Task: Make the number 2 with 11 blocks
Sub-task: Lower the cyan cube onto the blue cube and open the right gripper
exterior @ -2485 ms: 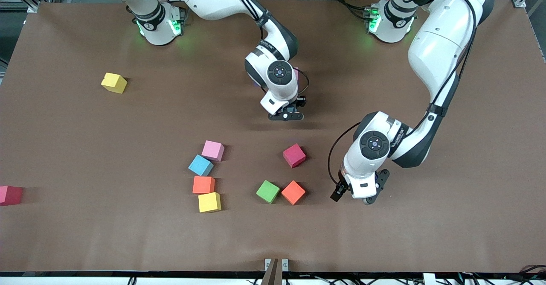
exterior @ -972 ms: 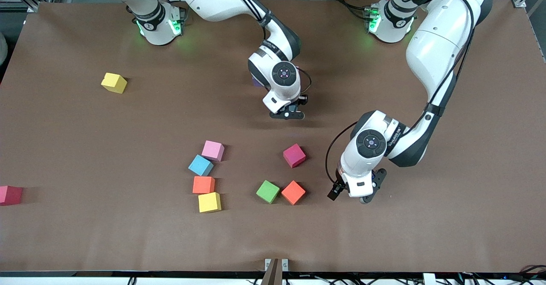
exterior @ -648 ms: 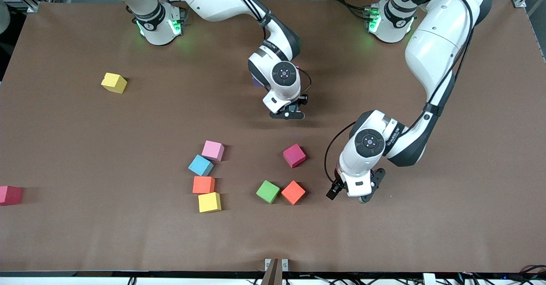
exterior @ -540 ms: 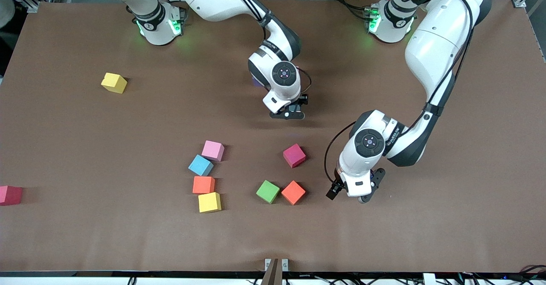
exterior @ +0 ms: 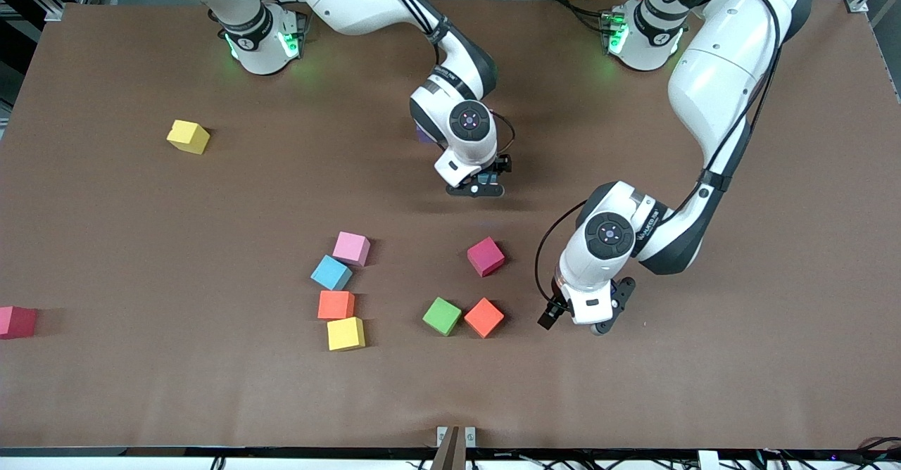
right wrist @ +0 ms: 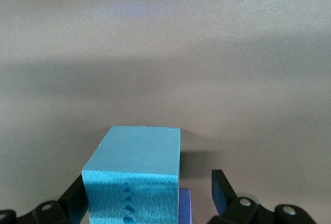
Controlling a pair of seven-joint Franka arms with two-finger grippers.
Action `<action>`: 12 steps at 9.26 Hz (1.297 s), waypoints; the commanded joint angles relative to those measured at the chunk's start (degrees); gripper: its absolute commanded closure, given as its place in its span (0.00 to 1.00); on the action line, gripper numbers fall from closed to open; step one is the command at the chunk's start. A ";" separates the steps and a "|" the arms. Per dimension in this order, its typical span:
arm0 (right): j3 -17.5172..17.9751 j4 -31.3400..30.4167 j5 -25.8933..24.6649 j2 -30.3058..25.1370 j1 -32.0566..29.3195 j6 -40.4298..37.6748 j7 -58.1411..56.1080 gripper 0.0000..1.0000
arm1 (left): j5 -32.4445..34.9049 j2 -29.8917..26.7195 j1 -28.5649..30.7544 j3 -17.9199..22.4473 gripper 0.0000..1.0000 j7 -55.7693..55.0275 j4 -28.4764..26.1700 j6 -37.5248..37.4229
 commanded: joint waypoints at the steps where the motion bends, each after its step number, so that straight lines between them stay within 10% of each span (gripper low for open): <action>1: 0.01 1.99 -2.24 1.15 -0.17 -0.84 -1.36 0.00 | -0.93 -0.39 -0.89 0.28 0.00 -0.15 0.10 -0.76; 12: 0.09 2.77 -1.55 0.36 -0.43 -1.28 -6.38 0.00 | -7.69 -0.13 -5.46 0.45 0.00 -0.41 0.45 -0.94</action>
